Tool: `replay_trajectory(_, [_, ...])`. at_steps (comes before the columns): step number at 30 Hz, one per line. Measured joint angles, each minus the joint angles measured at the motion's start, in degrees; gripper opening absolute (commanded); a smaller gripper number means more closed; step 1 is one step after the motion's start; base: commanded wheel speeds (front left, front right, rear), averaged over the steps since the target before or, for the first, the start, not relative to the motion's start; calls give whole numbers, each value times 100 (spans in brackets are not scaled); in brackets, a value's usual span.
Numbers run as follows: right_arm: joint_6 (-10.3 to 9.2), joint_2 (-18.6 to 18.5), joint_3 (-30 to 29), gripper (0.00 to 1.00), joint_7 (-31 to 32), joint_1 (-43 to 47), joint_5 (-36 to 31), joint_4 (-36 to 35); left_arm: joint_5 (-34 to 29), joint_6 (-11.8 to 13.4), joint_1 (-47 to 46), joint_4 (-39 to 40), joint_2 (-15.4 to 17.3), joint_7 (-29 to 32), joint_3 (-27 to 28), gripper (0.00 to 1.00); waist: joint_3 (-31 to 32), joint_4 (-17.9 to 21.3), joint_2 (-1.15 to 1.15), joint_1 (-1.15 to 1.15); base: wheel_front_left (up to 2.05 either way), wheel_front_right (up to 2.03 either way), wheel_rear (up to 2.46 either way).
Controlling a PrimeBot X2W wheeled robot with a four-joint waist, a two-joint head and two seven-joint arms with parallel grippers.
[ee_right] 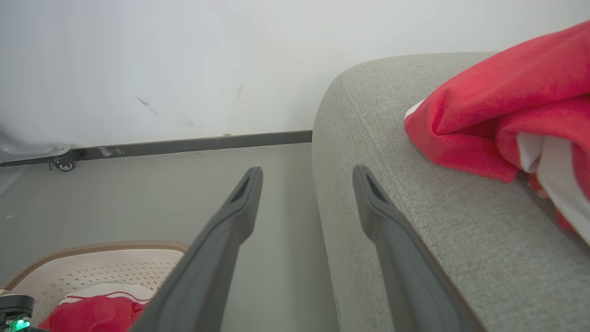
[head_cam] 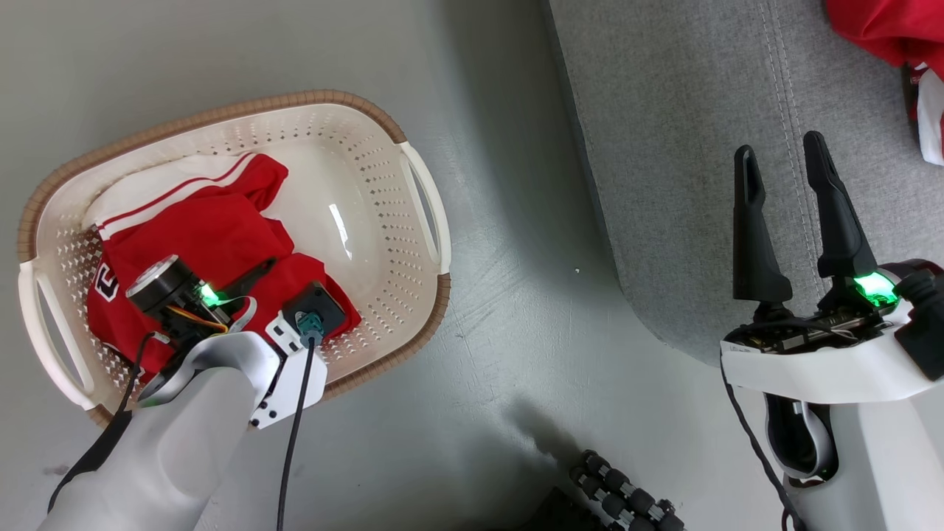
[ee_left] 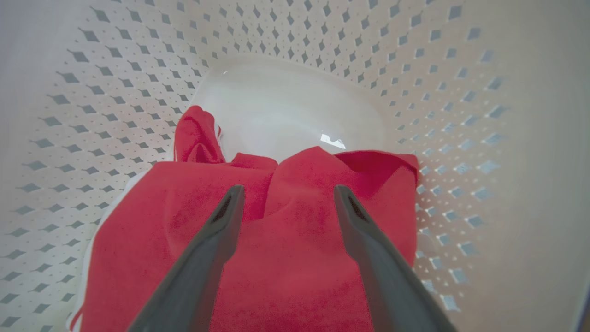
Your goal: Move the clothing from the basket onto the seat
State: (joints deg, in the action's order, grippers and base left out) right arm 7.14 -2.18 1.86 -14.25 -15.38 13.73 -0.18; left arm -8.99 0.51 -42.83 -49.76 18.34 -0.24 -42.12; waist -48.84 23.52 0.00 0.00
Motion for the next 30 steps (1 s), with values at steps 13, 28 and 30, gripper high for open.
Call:
replay_trajectory(13, [0, 0, 38, 100, -4, -250, 51, 94, -309, 179, -221, -422, -44, 455, -196, 100, -128, 61, 0, 0, 0, 0, 0])
replay_trajectory(28, [0, 0, 19, 100, -18, -254, 59, 147, -512, 260, -318, -748, -192, 834, -359, 0, -102, 89, 0, 0, 0, 0, 0])
replay_trajectory(30, [0, 0, 5, 100, -19, -257, 59, 169, -491, 302, -318, -749, -220, 828, -339, 0, -92, 87, 0, 0, 0, 0, 0])
